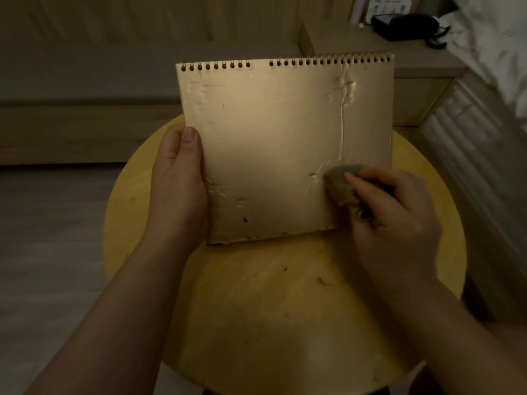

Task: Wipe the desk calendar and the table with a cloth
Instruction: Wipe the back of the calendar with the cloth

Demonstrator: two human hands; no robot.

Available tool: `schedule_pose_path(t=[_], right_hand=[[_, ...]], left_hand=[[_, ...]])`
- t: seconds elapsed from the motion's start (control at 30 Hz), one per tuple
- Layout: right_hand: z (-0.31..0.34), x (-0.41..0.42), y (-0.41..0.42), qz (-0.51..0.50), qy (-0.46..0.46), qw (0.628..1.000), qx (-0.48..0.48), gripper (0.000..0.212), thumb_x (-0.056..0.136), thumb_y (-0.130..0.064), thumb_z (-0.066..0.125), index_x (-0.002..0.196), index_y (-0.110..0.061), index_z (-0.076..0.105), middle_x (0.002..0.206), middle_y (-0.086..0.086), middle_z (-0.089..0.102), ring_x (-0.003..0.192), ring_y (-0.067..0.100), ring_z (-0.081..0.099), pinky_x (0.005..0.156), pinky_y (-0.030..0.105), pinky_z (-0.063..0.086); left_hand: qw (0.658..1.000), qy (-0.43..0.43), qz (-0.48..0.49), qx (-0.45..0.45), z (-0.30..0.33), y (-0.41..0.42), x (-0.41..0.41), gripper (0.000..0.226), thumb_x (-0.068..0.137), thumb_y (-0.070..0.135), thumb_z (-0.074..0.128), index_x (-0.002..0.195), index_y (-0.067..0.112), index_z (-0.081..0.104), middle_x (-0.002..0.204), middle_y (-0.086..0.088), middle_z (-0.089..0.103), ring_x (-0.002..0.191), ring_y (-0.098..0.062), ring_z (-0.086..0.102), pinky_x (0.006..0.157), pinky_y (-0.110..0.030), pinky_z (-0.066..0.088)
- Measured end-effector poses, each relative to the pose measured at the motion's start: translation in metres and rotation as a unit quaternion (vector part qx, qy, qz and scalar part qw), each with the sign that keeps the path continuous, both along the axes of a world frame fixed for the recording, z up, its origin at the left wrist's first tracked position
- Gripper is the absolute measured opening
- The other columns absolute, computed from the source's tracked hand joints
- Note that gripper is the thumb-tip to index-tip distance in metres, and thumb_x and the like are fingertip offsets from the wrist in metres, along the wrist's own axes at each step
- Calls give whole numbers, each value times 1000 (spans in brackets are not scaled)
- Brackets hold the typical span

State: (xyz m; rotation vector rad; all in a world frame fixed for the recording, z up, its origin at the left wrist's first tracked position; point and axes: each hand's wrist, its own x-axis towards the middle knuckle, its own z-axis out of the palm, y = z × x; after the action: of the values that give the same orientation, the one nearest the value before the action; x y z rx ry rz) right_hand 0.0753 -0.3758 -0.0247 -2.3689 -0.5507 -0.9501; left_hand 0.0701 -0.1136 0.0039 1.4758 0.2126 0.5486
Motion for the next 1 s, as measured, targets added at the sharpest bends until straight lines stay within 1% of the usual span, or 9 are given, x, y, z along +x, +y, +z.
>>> schedule_pose_path(t=[0.13,0.23,0.47,0.53,0.6,0.67,0.8,0.9,1.0], right_hand=[[-7,10,-23,-21,0,999,30,34,88,6,71,122,-1,75,116,20,67,108,36,63,95,38,52],[-12,8,-29,-24,-39,997,61,30,94,0,67,122,-2,74,117,19,68,106,35,66,93,39,54],[-16,-2,-17,-28,-21,999,38,31,90,-1,66,119,0,75,115,20,69,106,33,62,99,21,41],[-15,-6,-7,-13,-18,999,33,33,87,1,68,119,0,75,113,20,69,105,31,59,97,23,39],[-16,-12,9,12,-10,999,38,35,83,4,70,118,1,76,111,21,70,103,31,59,93,32,42],[-16,-19,27,30,1,999,41,36,82,7,74,117,2,76,111,20,71,101,36,63,92,35,43],[-12,-33,72,92,12,995,35,38,80,10,78,117,2,76,111,19,72,99,42,66,101,25,38],[-12,-45,105,141,0,990,18,26,92,6,64,114,3,77,109,19,73,96,41,66,92,37,49],[-12,-51,122,155,5,988,15,41,106,-6,38,115,3,77,109,19,74,96,40,66,86,43,54]], left_hand=[[1000,-1,-2,-9,0,-1,-2,40,109,38,43,83,45,73,83,19,72,75,5,64,64,-18,52],[1000,-2,1,-9,1,1,-1,38,109,39,45,84,45,73,84,19,72,75,5,64,65,-18,52],[1000,2,6,-7,3,1,1,39,109,39,44,85,47,73,86,19,73,78,4,65,68,-19,52],[1000,1,4,-11,3,0,1,41,110,37,43,82,45,73,83,19,72,75,4,64,67,-19,52],[1000,1,6,-12,3,0,1,42,110,36,43,81,44,72,81,19,72,74,4,63,66,-19,52],[1000,0,9,-8,4,-1,1,42,109,36,43,81,45,73,83,20,72,76,3,63,69,-20,52],[1000,-5,1,-19,2,0,0,42,111,32,43,83,40,73,85,16,72,81,-3,64,75,-27,53],[1000,-5,-5,-20,1,0,-1,35,114,25,40,91,27,65,81,16,72,77,-1,62,73,-23,52],[1000,0,-4,6,3,1,-4,32,115,24,38,95,26,63,80,21,72,74,6,62,67,-16,51]])
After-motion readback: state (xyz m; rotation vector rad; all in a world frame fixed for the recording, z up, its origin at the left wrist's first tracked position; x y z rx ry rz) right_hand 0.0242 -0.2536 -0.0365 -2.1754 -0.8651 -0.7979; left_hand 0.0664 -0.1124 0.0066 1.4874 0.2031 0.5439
